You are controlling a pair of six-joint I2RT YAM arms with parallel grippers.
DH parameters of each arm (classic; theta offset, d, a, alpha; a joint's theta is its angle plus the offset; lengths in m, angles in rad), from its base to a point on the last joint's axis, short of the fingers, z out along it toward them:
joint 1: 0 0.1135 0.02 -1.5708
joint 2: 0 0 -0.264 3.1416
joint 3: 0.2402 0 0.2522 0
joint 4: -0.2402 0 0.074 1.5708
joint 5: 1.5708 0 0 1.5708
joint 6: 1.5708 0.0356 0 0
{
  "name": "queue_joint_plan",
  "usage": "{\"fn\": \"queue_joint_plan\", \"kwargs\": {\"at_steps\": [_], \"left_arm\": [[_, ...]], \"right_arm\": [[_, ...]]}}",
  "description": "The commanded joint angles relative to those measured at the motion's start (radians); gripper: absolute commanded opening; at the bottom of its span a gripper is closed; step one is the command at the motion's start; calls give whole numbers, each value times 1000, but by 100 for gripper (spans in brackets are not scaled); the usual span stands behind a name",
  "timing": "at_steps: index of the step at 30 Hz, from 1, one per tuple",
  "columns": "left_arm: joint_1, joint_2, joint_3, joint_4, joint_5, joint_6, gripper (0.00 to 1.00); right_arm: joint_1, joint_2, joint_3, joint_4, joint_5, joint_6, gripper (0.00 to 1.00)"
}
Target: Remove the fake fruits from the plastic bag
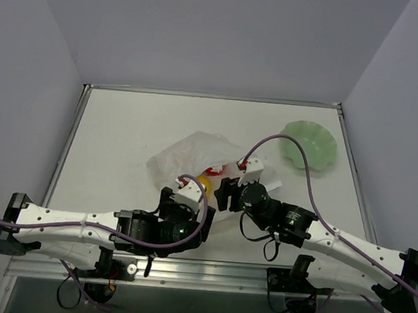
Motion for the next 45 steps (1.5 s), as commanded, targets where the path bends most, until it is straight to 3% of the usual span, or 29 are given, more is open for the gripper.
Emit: {"fn": "queue_joint_plan", "kwargs": {"at_steps": [1, 4, 5, 9, 11, 16, 23, 29, 35, 45], "left_arm": [[56, -2, -48, 139, 125, 21, 91], [108, -7, -74, 152, 121, 28, 66], [130, -10, -76, 135, 111, 32, 51], [159, -68, -80, 74, 26, 40, 10], [167, -100, -102, 46, -6, 17, 3], [173, -220, -194, 42, -24, -46, 2], [173, -306, -312, 90, -14, -81, 2], [171, -321, -387, 175, 11, -69, 2], [170, -330, -395, 157, 8, -77, 2], [168, -329, -384, 137, 6, -81, 2]], "right_arm": [[-3, 18, -11, 118, -32, -22, 60], [-2, 50, -11, 150, -54, -36, 58], [-3, 73, -13, 176, -55, -40, 55], [-17, 155, -17, 248, -68, -43, 46], [-19, 198, -16, 286, -71, -43, 42], [-13, 335, -13, 409, -49, -43, 47], [-31, 553, 53, 428, 24, -72, 73], [-39, 668, 88, 474, 31, -79, 74], [-43, 749, 121, 494, 29, -97, 84], [-65, 797, 187, 504, 67, -131, 81]]}}
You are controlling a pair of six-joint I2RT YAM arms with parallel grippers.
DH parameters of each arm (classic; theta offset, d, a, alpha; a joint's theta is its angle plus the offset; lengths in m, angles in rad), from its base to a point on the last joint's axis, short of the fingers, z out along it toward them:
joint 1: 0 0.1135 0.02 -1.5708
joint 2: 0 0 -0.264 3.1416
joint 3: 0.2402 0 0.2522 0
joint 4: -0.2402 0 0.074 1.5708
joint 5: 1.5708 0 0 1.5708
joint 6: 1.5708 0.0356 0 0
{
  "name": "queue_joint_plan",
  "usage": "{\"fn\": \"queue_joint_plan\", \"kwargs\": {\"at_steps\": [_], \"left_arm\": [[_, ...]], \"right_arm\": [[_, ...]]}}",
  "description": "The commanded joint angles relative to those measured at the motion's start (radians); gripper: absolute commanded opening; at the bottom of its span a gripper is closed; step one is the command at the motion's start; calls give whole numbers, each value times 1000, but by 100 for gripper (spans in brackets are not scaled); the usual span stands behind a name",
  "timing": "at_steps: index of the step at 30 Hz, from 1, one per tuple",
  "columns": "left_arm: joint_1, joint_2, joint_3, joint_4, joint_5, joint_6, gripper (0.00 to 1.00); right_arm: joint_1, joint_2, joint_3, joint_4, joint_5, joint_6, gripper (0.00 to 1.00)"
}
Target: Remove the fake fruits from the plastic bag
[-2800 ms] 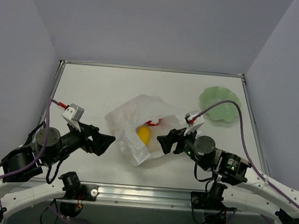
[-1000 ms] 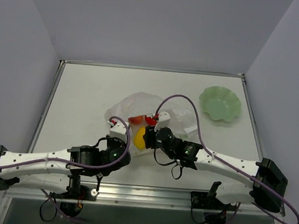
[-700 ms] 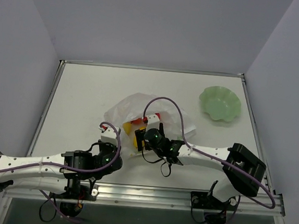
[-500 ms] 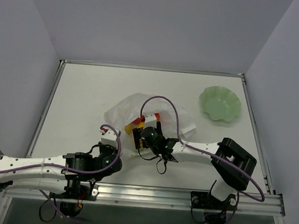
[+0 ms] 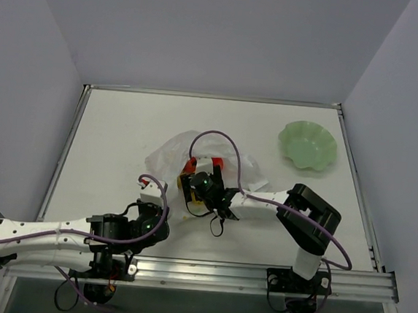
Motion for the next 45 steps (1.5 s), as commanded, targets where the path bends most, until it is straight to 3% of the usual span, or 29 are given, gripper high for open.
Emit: {"fn": "queue_joint_plan", "kwargs": {"at_steps": [1, 7, 10, 17, 24, 29, 32, 34, 36, 37, 39, 43, 45], "left_arm": [[0, -2, 33, -2, -14, -15, 2], [0, -4, 43, -7, -19, -9, 2], [0, -4, 54, -7, -26, 0, 2], [1, 18, 92, 27, -55, 62, 2], [26, 29, 146, 59, -89, 111, 2], [141, 6, 151, 169, -8, 212, 2], [228, 24, 135, 202, 91, 237, 2], [282, 25, 114, 261, 135, 252, 2], [294, 32, 89, 288, 170, 258, 2], [294, 33, 85, 297, 178, 257, 2], [294, 35, 63, 312, 217, 255, 2], [293, 27, 26, 329, 257, 244, 2], [291, 10, 14, 325, 257, 243, 2]], "right_arm": [[-2, -23, 31, 37, 64, -11, 79], [1, -56, 17, 18, 97, 0, 43], [24, -101, 22, -25, 104, 3, 37], [60, -367, -51, -56, -54, 12, 37], [70, -532, -81, -170, -253, 25, 36], [75, -751, -95, -194, -270, 14, 32], [64, -829, -30, -240, -137, 0, 29], [31, -846, 0, -277, 14, -17, 29], [-23, -846, 37, -279, 58, -35, 29], [-108, -840, 48, -279, 84, -40, 29], [-222, -805, 80, -271, 74, -41, 29], [-606, -701, 97, -233, -14, 2, 29], [-711, -641, 84, -187, -94, 48, 29]]}}
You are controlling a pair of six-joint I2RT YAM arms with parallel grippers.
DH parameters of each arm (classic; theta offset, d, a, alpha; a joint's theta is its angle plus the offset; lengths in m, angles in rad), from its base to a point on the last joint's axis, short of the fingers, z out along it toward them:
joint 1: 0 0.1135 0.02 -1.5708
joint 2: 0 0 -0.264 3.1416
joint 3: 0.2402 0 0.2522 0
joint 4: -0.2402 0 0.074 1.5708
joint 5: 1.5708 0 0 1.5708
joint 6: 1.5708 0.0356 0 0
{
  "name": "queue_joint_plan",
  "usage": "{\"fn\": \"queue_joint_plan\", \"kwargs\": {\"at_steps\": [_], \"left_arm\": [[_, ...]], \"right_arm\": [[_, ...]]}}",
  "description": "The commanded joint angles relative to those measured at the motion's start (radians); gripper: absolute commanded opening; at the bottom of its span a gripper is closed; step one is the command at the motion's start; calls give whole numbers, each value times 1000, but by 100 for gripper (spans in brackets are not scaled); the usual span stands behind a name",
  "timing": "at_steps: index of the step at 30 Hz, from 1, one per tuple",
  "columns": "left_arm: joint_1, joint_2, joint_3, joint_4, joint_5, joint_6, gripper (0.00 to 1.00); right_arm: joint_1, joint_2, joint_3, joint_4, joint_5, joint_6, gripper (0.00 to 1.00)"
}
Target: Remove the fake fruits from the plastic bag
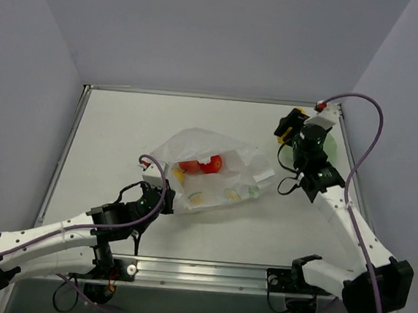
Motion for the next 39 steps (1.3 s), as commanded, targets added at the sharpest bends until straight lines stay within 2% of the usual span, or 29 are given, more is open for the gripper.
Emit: {"fn": "queue_joint_plan", "kwargs": {"at_steps": [1, 2, 5, 12, 16, 20, 21, 24, 25, 27, 30, 31, 33, 35, 36, 39], "left_arm": [[0, -29, -5, 35, 34, 13, 2], [0, -47, -10, 38, 36, 19, 2], [2, -66, -22, 53, 54, 31, 2], [2, -27, -21, 148, 128, 59, 3], [2, -10, -18, 190, 163, 63, 2], [3, -30, -8, 180, 146, 80, 3], [3, -36, -7, 170, 143, 82, 3], [3, -52, -1, 153, 133, 88, 2], [3, -52, 4, 142, 128, 88, 2], [3, -53, 11, 130, 122, 88, 2], [5, -47, 24, 128, 105, 97, 2], [5, -43, 27, 127, 100, 99, 2], [6, -29, 38, 125, 90, 103, 2], [9, -26, 44, 125, 77, 100, 2], [12, -27, 44, 124, 74, 99, 2], [16, -35, 45, 108, 54, 99, 2]], "right_arm": [[-182, 82, -22, 66, -67, 64, 29], [-261, 114, -33, 77, -107, 89, 30], [-358, 188, -70, 125, -107, 111, 31], [-501, 438, -23, 175, -82, 111, 36], [-518, 588, 54, 165, -70, 83, 40], [-520, 662, 87, 161, -69, 81, 45], [-521, 665, 87, 177, -69, 81, 48], [-520, 652, 99, 166, -69, 86, 74], [-520, 615, 100, 160, -67, 91, 88], [-512, 557, 81, 166, -70, 97, 94], [-485, 413, 44, 163, -76, 94, 95], [-474, 339, 33, 159, -81, 92, 94], [-420, 264, 2, 119, -119, 89, 82], [-345, 126, -33, 91, -212, 75, 42], [-243, 83, -80, 83, -269, 62, 16], [-45, -84, -171, 63, -426, 34, 4]]}}
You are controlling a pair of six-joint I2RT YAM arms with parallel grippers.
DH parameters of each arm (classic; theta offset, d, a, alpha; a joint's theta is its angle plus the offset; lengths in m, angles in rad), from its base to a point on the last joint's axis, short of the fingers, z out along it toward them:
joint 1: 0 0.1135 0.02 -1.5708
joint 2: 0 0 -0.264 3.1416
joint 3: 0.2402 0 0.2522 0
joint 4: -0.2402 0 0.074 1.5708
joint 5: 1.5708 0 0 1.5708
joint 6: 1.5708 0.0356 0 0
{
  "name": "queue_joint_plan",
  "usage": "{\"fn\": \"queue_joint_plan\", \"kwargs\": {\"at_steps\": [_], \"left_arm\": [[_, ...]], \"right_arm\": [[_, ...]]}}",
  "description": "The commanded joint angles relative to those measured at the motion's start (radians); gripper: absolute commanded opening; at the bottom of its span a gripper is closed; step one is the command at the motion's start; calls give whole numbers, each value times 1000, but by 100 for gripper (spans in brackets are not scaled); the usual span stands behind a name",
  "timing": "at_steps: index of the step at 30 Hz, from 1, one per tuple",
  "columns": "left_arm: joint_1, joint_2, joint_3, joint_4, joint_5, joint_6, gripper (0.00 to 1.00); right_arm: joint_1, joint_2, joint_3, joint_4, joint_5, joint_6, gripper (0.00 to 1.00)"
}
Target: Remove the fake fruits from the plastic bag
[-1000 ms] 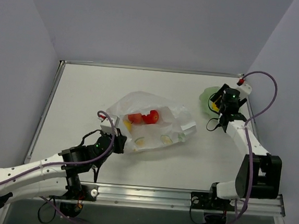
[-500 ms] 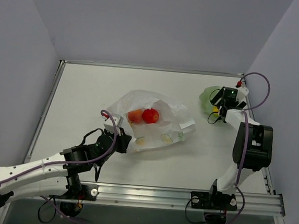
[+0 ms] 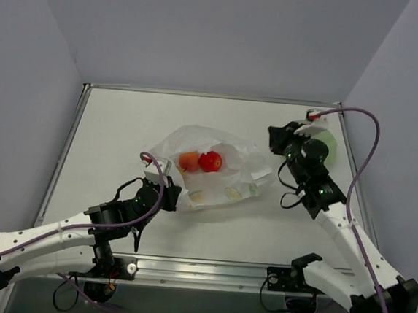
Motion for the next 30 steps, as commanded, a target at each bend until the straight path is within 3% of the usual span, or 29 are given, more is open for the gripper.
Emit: {"fn": "queue_joint_plan", "kwargs": {"at_steps": [1, 3, 4, 6, 8, 10, 14, 21, 24, 30], "left_arm": [[13, -9, 70, -18, -51, 13, 3], [19, -8, 71, -35, -68, 13, 2], [21, -11, 71, -43, -77, 13, 2], [26, -25, 71, -54, -92, 12, 2], [29, -38, 68, -54, -105, 13, 2], [29, -39, 68, -72, -105, 7, 2], [32, -57, 48, -83, -71, -23, 2], [32, -49, 36, -57, -50, -22, 3], [32, -39, 31, -42, -46, -19, 2], [30, -19, 27, -17, -37, -19, 2]], "right_arm": [[297, -155, -110, -62, -221, -51, 3], [430, -181, -138, -59, -211, -51, 3], [538, -160, -138, -63, -201, -52, 3], [640, -93, -106, -106, -116, -86, 5], [778, 56, -29, -149, 10, -135, 8], [821, 195, 29, -160, 130, -213, 8], [797, 372, 138, -154, 223, -301, 13], [680, 488, 201, -146, 187, -371, 62], [602, 521, 236, -154, 63, -413, 69], [507, 624, 287, -174, -164, -497, 71]]}}
